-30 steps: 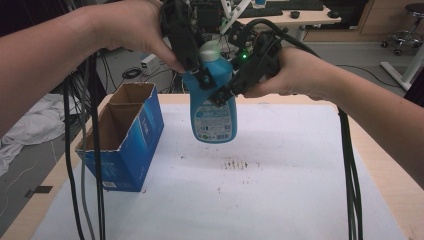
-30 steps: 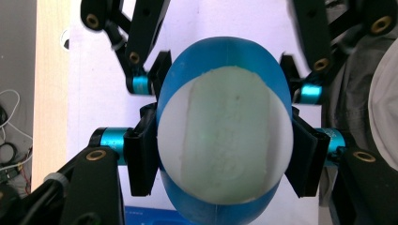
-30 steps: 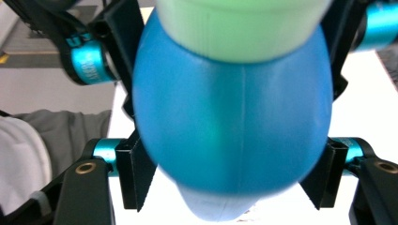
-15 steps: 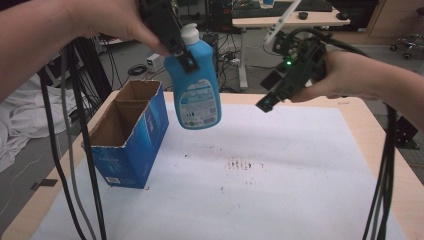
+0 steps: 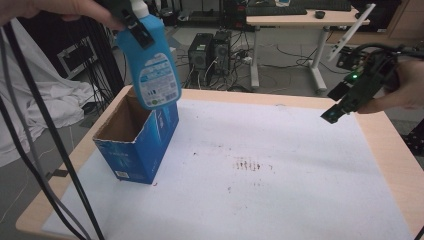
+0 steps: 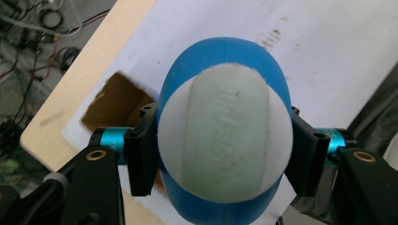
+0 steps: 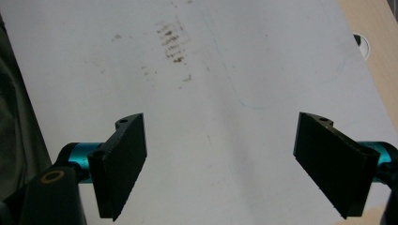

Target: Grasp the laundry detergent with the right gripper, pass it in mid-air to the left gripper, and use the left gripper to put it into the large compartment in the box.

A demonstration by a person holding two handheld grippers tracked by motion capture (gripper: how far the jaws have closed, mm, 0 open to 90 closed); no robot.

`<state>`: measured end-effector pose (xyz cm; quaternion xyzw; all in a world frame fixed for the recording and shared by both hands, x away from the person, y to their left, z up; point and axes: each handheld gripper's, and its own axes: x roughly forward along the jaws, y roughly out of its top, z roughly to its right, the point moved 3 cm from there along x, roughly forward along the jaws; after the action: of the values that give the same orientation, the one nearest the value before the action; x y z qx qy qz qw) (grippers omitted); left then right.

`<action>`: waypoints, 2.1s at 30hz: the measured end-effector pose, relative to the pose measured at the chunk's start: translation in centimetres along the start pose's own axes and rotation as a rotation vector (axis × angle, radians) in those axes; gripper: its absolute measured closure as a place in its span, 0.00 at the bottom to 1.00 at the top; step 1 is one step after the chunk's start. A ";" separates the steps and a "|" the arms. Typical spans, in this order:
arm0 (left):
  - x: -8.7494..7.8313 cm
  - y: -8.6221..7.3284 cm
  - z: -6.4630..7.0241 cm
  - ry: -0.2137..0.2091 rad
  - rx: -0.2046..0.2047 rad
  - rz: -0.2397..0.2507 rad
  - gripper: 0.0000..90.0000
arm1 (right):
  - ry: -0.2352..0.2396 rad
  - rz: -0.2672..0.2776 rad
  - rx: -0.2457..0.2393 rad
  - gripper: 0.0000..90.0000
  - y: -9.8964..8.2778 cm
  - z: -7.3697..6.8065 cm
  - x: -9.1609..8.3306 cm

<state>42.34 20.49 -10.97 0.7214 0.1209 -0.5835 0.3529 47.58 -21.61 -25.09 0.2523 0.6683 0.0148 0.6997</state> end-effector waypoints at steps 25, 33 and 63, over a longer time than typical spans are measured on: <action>1.4 -5.7 -3.4 0.089 -0.157 -0.087 0.43 | -0.101 -0.066 0.150 0.19 -5.7 3.1 -2.9; 3.4 -6.1 -3.2 0.068 -0.160 -0.098 0.43 | -0.102 -0.079 0.164 0.19 -6.2 3.2 -2.9; 11.4 -9.3 -2.4 0.042 -0.163 -0.162 0.43 | -0.110 -0.090 0.222 0.19 -8.6 3.8 -3.7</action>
<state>42.03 26.04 -24.81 0.6902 0.2334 -0.5831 0.3593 48.06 -31.69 -24.94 0.2984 0.6371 -0.1047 0.7029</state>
